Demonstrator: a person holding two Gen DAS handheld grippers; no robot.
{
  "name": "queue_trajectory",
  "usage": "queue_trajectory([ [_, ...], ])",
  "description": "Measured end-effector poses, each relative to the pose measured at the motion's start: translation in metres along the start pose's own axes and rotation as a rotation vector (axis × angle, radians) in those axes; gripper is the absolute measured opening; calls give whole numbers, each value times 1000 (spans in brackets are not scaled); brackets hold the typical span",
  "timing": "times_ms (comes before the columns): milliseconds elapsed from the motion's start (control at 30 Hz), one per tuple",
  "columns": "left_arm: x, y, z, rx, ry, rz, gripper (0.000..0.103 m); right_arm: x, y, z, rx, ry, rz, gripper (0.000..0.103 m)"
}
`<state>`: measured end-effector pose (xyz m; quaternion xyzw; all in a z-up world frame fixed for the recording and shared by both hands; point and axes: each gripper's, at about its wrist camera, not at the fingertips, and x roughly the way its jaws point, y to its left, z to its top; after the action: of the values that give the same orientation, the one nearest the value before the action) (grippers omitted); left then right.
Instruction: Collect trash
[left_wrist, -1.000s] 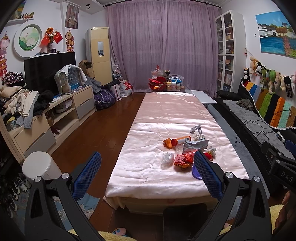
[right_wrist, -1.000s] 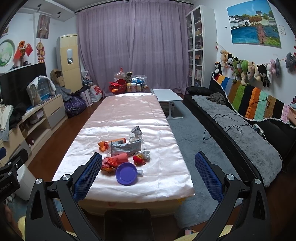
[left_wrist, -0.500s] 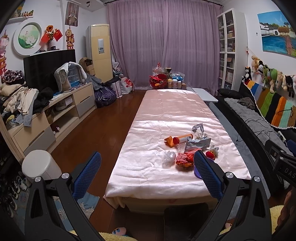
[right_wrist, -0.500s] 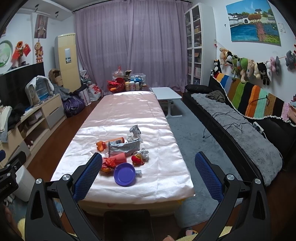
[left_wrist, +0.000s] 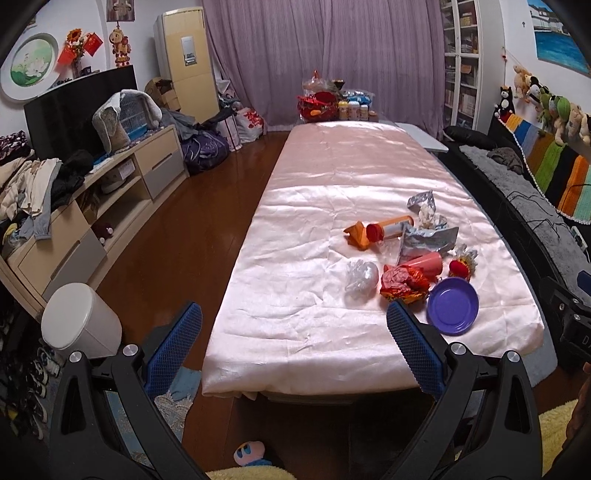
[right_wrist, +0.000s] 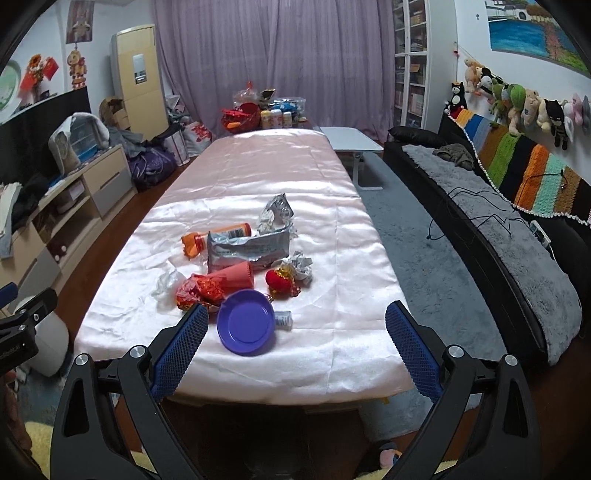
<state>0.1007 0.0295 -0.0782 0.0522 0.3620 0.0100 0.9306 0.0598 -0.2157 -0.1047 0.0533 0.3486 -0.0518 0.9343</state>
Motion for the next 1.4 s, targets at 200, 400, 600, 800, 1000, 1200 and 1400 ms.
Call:
queue_trajectory([
  [200, 47, -10, -8, 47, 92, -44, 92, 50, 10, -16, -13, 106, 61, 70],
  [400, 78, -7, -9, 58, 154, -64, 80, 90, 30, -31, -31, 182, 78, 69],
  [600, 98, -13, -3, 65, 179, -89, 80, 112, 38, -33, -37, 226, 67, 70],
  [800, 121, -24, 2, 68, 205, -132, 80, 127, 30, -29, 4, 247, 98, 69],
  [1000, 150, -39, 12, 66, 238, -178, 70, 138, 26, -29, 11, 262, 119, 54],
  [1200, 180, -51, 14, 58, 288, -229, 57, 143, 23, -22, 26, 257, 155, 35],
  [1400, 195, -50, 12, 13, 317, -287, 18, 135, 26, -10, 1, 214, 163, 17],
])
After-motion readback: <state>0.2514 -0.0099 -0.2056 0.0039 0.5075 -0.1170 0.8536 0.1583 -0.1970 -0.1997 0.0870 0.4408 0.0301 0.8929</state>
